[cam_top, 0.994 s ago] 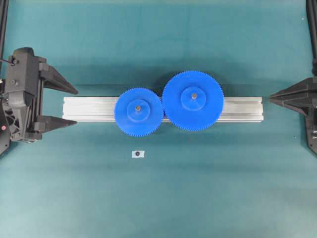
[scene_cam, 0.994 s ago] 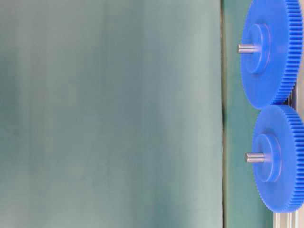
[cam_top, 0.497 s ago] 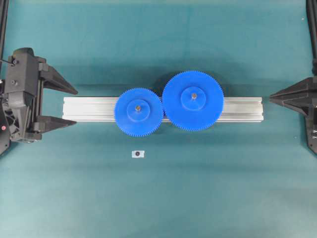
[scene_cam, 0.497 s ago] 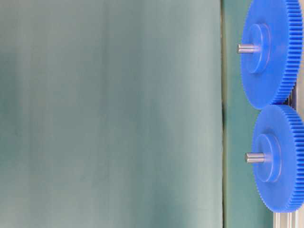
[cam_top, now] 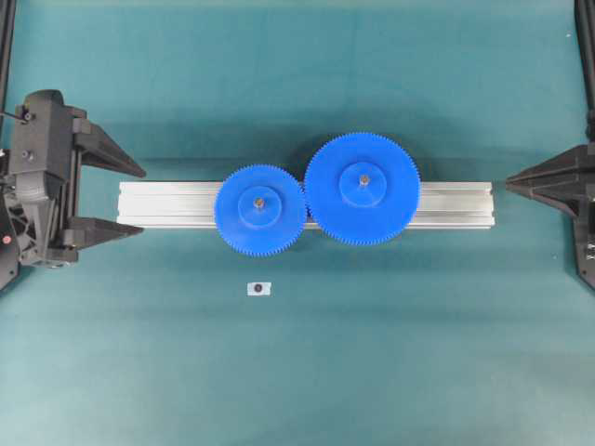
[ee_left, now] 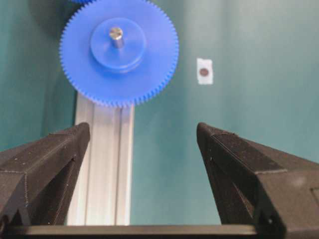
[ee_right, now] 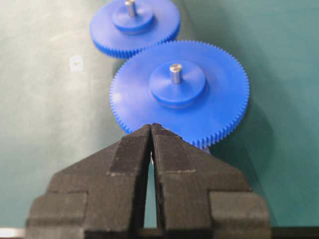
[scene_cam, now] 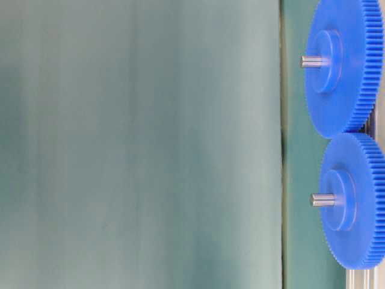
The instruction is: Insert the small gear onto the shaft.
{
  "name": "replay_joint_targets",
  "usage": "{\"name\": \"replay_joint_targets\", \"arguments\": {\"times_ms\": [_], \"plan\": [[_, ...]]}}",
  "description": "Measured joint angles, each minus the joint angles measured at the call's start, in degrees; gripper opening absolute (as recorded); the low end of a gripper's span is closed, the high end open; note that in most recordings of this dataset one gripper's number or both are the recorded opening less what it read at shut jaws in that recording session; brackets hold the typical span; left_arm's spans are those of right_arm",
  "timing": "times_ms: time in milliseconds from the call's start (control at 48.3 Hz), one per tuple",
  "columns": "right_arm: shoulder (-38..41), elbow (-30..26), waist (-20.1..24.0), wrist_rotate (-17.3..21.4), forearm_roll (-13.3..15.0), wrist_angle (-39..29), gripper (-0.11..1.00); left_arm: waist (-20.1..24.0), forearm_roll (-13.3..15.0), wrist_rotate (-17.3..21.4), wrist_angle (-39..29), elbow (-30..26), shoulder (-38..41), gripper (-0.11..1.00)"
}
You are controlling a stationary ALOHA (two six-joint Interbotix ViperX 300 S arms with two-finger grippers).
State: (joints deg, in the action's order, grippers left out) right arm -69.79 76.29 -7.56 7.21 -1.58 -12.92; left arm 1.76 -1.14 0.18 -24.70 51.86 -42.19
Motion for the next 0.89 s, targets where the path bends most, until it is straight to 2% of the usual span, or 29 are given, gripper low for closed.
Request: {"name": "replay_joint_targets", "arguments": {"times_ms": [891], "plan": [[0.0,0.1,-0.7,0.0,0.4,0.0,0.10,0.0,0.0,0.0,0.1,0.0,0.0,0.86]]}}
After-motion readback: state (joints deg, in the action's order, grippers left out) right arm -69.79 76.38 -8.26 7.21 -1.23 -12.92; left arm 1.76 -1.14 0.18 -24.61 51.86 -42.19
